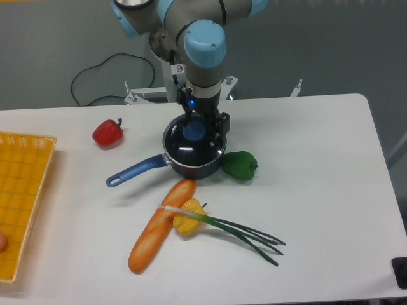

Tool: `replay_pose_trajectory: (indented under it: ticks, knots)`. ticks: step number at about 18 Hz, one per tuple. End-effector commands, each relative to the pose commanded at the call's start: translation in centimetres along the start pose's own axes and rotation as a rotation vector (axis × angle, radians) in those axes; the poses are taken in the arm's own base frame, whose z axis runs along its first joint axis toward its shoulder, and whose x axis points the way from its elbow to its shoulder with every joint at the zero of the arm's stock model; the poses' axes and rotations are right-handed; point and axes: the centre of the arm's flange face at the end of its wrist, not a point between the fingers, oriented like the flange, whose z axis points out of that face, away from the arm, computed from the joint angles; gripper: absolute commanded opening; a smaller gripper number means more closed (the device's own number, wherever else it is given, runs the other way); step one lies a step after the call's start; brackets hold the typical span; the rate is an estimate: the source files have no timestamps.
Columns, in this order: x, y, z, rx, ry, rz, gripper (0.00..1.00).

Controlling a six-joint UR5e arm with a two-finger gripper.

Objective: Open the lid
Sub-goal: 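Lower the gripper onto the blue knob of the lid, then close the gripper around the blue lid knob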

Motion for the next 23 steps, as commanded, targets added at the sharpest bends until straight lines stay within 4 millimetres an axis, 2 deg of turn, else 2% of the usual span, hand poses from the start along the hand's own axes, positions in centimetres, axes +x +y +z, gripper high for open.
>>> replay_pose_trajectory:
  ticks: [11,23]
  knots:
    - [0.0,-0.8,1.4,-0.006,0.023,-0.013,1.0]
    - [0.0,-1.0,1.4,0.001,0.026,-0.021,1.0]
